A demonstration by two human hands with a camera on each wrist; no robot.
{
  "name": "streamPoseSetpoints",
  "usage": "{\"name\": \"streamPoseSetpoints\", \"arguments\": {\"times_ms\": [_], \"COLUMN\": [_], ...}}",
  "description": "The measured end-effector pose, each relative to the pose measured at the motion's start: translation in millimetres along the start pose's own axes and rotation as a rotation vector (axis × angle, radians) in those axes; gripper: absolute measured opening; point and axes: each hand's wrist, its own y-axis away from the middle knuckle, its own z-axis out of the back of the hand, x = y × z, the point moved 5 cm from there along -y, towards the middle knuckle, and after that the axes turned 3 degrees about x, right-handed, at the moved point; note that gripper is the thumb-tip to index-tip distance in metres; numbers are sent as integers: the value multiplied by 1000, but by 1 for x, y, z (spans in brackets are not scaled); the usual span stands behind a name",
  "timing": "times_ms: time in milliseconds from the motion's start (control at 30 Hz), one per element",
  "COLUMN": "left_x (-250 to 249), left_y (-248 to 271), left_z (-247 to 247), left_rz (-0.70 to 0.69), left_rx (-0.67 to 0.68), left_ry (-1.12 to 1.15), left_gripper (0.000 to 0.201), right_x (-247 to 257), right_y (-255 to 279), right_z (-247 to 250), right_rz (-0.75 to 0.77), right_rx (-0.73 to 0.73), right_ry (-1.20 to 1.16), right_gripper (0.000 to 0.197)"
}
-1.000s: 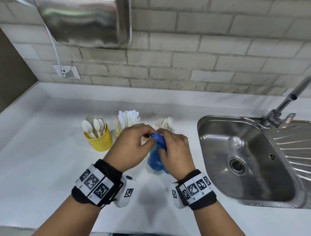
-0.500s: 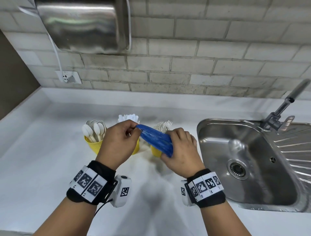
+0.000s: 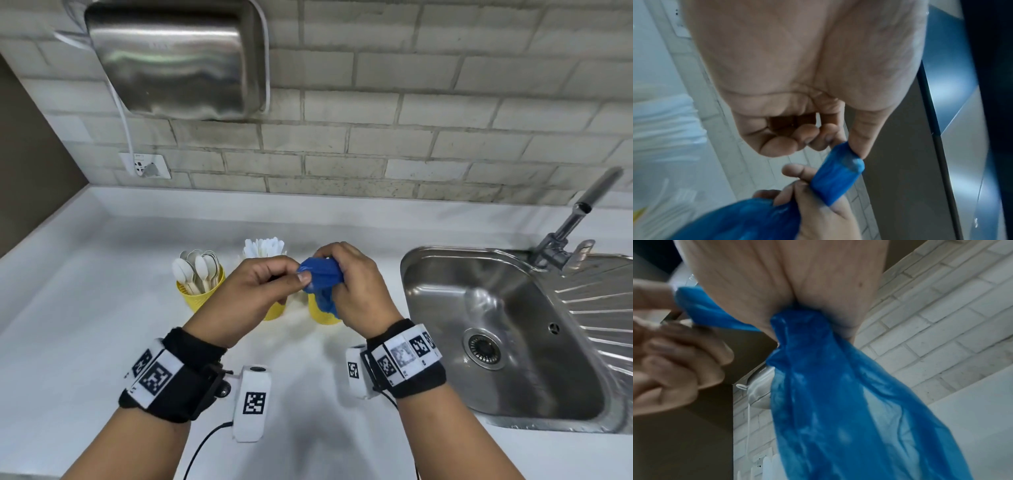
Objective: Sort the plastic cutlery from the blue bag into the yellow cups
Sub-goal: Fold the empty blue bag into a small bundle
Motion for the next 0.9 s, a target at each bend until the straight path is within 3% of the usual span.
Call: {"name": "streamPoseSetpoints", "arguments": {"times_ms": [133,233,333,533,733,800,900], "left_x": [-17,-21,-22,-16,-6,-1,12], "left_y": [-3,-9,-13,-15,-9,-10,-14], "left_z": [-6,3,15,35,52,52,38], "left_rz": [-152,-214,-211,-167,-163,-67,166], "left_rx": [14,-48,-146,-374,-584,-498,-112], "left_ry": [79,61,33,12,-329,-406,-567], "left_gripper": [17,20,16,18,7,8,26], "right_x": [6,12,19,34,54,60,64], "right_y": [-6,-2,7,22,31,28,19], "right_z": [-22,-42,-51,-53,-22,-5,15], "right_rz": [-115,-125,-135,24,112,165,228], "right_rx": [158,211,255,322,306,246,151], "right_ry": [-55,17,65,176,128,179,283], "right_gripper": [33,11,37,25,22,19,17]}}
